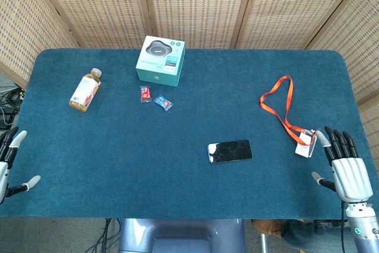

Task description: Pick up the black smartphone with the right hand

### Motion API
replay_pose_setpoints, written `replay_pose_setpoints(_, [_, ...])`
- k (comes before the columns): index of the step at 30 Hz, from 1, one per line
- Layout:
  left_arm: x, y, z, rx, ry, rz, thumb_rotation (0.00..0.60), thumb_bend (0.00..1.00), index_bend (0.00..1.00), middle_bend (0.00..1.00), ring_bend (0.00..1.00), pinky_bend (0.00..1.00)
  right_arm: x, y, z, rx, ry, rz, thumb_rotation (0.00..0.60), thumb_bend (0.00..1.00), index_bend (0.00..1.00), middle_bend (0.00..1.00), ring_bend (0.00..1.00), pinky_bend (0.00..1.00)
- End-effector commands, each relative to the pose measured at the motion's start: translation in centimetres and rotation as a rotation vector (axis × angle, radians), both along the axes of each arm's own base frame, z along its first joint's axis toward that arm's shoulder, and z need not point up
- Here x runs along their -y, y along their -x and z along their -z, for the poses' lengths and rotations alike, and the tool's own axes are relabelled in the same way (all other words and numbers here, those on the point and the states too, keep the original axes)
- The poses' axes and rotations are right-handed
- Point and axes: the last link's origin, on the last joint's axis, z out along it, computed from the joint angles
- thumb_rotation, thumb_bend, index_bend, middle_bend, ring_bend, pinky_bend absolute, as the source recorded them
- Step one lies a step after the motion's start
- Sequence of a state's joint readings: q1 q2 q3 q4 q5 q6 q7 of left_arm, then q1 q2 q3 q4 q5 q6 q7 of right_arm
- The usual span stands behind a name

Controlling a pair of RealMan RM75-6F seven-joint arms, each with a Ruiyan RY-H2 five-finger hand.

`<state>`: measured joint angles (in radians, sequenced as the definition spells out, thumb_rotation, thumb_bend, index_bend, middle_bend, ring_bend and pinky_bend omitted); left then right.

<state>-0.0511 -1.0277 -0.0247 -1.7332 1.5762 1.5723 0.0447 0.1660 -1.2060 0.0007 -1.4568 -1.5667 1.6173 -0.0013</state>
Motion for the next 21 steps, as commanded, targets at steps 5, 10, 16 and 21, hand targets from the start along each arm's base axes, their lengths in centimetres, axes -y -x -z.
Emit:
replay_pose_setpoints(5, [0.1,0.0,-0.1,0.003,0.0,0.002,0.6,0.0,0.0,0.0,0.0,0.0,0.1,-0.4,1.2,-0.007,-0.051,-0.016,0.6,0.0,0.0,0.0,0.0,0.0])
replay_pose_setpoints(10, [0.1,0.1,0.0,0.0,0.004,-0.001,0.6,0.0,0.0,0.0,0.0,0.0,1.6,-1.5,3.3,-0.032,-0.149,-0.062,0.6,0.0,0.02,0.0,0.0,0.0])
replay_pose_setpoints(16, [-0.3,0.2,0.2,-0.003,0.005,-0.011,0.6,0.0,0.0,0.0,0.0,0.0,4.8,-3.6,6.9,-0.106,-0.282,-0.14,0.6,0.25,0.17,0.01,0.0,0.0])
replay_pose_setpoints(21, [-0.7,0.5,0.2,-0.008,0.005,-0.028,0.6,0.0,0.0,0.0,0.0,0.0,6.1,-4.7,9.6,-0.156,-0.348,-0.181,0.6,0.3,0.2,0.05,0.0,0.0])
